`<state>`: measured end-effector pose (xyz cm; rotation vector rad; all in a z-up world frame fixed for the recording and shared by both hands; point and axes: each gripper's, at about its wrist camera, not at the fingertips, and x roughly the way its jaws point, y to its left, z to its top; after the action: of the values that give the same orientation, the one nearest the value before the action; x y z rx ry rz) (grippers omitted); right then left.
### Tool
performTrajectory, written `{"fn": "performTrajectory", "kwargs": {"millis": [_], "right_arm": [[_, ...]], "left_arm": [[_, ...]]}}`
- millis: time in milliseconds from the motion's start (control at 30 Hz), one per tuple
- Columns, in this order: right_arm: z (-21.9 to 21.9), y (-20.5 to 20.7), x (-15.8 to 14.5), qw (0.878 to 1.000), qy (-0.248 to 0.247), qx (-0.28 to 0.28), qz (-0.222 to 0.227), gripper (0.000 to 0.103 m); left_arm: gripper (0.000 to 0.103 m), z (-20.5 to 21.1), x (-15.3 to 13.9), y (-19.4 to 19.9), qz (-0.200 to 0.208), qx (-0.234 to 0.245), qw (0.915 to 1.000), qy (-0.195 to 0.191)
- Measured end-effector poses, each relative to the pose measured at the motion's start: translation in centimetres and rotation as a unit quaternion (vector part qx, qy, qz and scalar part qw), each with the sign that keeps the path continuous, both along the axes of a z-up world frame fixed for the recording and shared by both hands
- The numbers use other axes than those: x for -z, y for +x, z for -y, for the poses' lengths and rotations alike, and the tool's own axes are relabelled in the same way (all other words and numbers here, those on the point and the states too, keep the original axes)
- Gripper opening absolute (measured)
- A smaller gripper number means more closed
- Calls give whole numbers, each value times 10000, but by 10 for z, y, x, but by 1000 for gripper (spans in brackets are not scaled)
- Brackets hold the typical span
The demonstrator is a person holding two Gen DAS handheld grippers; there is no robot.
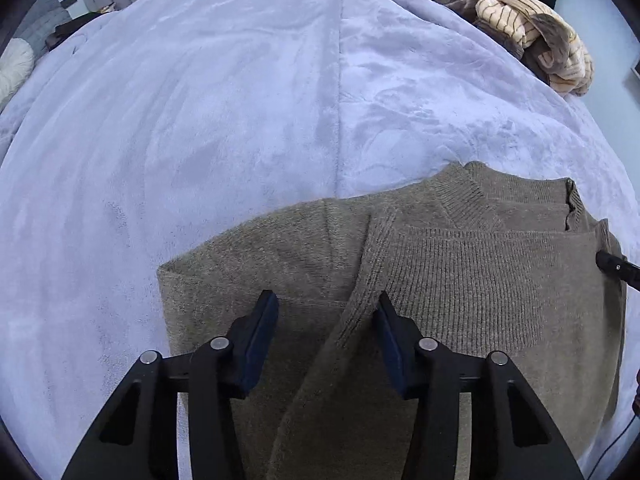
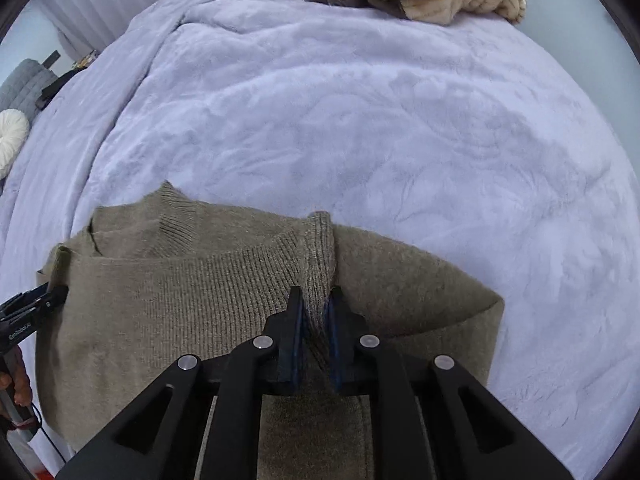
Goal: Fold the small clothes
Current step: 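Release the hem with both tools and pull back from the sweater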
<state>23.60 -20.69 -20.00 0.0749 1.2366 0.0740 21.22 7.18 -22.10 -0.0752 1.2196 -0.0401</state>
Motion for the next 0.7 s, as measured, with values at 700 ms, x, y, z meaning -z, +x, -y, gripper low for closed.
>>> {"fn": "performTrajectory", "kwargs": {"millis": [700], "right_arm": [[25,-145,-30,9905,1039,826,-345,22]], "left_arm": [[38,-18,-33,-103,-455,-38,9989,74]]}}
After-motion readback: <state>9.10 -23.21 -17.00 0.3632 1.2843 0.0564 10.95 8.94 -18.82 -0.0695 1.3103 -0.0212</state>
